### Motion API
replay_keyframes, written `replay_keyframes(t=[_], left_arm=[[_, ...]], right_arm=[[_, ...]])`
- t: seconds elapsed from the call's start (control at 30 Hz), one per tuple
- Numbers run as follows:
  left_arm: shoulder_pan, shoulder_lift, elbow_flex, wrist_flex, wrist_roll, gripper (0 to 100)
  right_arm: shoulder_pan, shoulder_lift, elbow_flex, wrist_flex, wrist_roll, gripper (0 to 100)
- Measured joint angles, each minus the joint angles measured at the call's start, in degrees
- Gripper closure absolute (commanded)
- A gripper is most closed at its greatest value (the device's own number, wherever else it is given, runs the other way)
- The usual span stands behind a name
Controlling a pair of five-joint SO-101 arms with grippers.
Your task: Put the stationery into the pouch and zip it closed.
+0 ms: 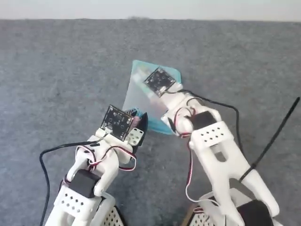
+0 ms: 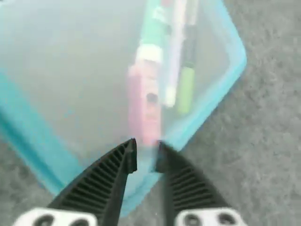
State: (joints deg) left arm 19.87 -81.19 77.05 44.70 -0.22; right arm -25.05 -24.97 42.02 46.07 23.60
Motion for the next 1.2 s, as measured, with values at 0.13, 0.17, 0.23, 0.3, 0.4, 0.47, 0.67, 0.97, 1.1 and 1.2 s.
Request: replay_keyframes(t=[0.13, 0.17, 0.23, 0.3, 0.4, 0.47, 0.67, 0.97, 1.1, 1.2], left_arm=[[0.00, 0.00, 0.00, 0.00, 0.00, 77], [0.00, 0.00, 0.00, 0.00, 0.00, 74], [0.00, 0.00, 0.00, 0.00, 0.00, 71], [0.00, 0.00, 0.00, 0.00, 0.00, 70], [0.00, 0.00, 0.00, -0.26, -0.18, 70], [0.00, 0.00, 0.00, -1.23, -0.09, 70], [0.00, 0.00, 0.00, -1.32, -0.70, 71], [-17.76, 0.00, 0.00, -4.40, 2.73, 71], [-10.99, 0.00, 0.00, -2.46, 2.02, 71], [1.49, 0.00, 0.00, 1.76, -5.71, 71]], right_arm=[[2.46, 0.09, 0.00, -0.18, -0.88, 98.7], [2.99, 0.09, 0.00, -0.18, -2.29, 98.7], [4.40, 0.09, 0.00, -0.18, -5.54, 98.7], [5.19, 0.09, 0.00, 0.70, -7.74, 98.7], [4.84, 0.09, 0.00, 3.34, -9.14, 98.7], [5.19, 0.09, -0.09, 4.22, -9.49, 98.7], [5.27, 0.09, -0.09, 4.92, -9.67, 98.7], [5.27, 0.09, -0.44, 9.85, -9.76, 98.7], [5.27, 0.09, -0.44, 9.93, -9.76, 98.7], [5.45, 0.09, -0.44, 10.29, -9.76, 98.7]])
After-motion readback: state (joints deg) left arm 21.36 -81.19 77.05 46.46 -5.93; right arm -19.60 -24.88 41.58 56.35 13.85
